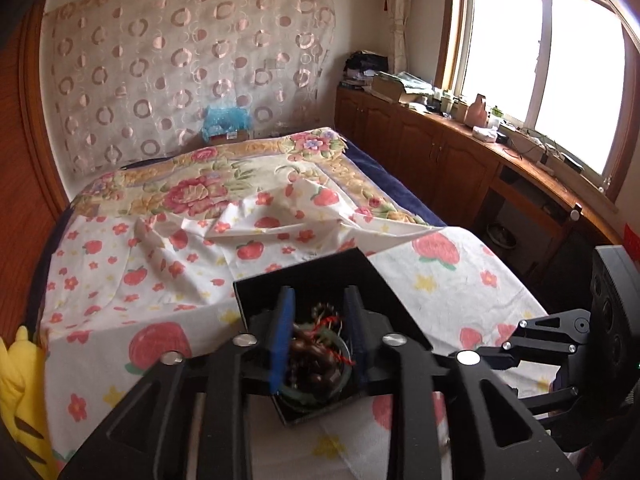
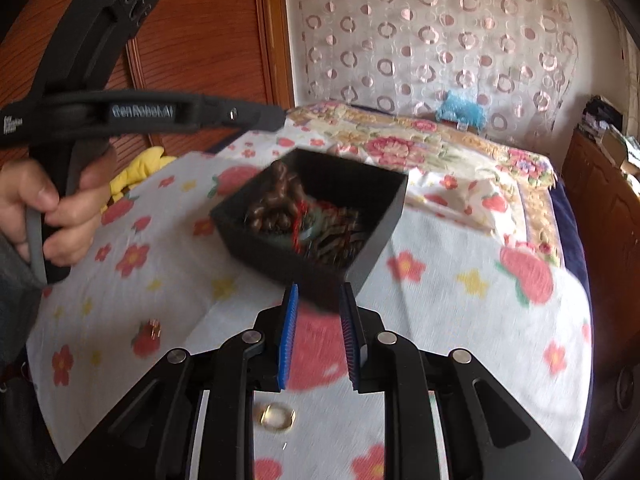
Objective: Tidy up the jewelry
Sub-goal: 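Grasp small gold charm with left tool while right tool grasps gold ring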
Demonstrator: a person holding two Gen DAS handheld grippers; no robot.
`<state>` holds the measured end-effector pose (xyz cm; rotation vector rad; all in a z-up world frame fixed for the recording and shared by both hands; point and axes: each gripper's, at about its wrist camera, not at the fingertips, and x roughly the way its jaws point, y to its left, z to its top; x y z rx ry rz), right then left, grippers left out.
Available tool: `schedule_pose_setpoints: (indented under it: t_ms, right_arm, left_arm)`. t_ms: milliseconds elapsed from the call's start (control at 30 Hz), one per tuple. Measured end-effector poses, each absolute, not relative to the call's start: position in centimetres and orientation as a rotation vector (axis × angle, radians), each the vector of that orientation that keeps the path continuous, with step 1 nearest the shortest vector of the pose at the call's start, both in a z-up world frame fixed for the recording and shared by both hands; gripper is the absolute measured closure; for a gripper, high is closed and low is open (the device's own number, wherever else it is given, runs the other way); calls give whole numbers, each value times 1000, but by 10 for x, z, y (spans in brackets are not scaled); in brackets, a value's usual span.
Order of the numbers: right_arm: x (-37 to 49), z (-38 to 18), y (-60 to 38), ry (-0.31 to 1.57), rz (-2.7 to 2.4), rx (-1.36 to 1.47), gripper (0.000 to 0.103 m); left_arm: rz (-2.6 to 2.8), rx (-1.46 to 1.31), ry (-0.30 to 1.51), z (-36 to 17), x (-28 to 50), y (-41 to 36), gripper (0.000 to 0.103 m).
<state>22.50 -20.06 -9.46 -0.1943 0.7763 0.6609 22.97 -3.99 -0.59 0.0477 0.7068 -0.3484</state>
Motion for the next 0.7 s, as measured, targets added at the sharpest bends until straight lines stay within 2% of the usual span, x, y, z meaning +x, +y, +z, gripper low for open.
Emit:
schedule_pose_setpoints:
  t_ms: [67,133,700]
  right_arm:
    - [218,-100,-202,790,667,-195,71]
    - [209,-106,-203,807,675,-194,68]
    - [180,-133,-194,877,656,-302,68]
  left_arm:
    - [-346,60,709,-9,219,-38,66]
    - [-347,71,712,-12,210,-38,65]
    - [-324,88,866,-73,130,-13,65]
